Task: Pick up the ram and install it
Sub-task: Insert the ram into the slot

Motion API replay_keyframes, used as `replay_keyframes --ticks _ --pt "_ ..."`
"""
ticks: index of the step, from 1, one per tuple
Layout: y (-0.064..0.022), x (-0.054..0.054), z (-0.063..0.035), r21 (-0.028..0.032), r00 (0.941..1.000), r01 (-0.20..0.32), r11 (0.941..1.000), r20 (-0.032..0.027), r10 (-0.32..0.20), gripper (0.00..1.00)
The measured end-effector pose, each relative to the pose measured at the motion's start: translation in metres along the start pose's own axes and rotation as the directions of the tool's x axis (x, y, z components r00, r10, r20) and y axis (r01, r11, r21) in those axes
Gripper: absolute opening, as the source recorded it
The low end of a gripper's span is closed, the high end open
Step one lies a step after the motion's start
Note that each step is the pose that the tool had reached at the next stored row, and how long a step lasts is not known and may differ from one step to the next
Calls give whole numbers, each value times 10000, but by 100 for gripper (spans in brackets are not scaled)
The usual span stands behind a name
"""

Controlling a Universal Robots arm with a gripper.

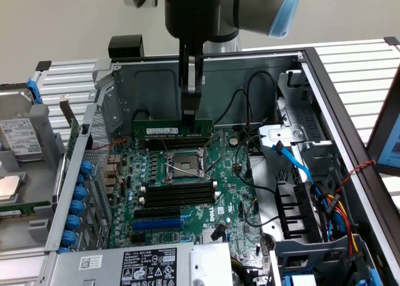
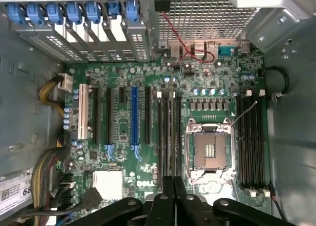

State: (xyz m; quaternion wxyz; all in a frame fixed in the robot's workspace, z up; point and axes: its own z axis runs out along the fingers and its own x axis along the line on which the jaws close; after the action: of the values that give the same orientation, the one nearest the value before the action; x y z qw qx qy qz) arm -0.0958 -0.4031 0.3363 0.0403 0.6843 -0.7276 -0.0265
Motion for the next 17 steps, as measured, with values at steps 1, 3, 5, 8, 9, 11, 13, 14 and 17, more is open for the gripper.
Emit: replay_keyframes --ticks 1,3,5,8,9,11,13,14,17 --pt "-2 -1 18 0 10000 -18 10000 2 18 12" --pt "-5 -2 55 -1 10000 -46 10000 5 46 12" --pt "-10 -3 109 -1 10000 -79 10000 9 79 12" --pt "-15 -4 163 -3 10000 -98 10000 9 98 12" --pt "-17 -4 181 -3 9999 -101 9999 10 101 12" --pt "-20 -5 219 -2 9999 -108 9999 11 108 12" --pt "-24 -6 255 -3 9999 -113 9999 11 113 12" --pt "-26 -6 272 -3 9999 -116 9999 11 116 12" --pt "-31 -7 327 -3 9999 -129 9999 12 129 12"
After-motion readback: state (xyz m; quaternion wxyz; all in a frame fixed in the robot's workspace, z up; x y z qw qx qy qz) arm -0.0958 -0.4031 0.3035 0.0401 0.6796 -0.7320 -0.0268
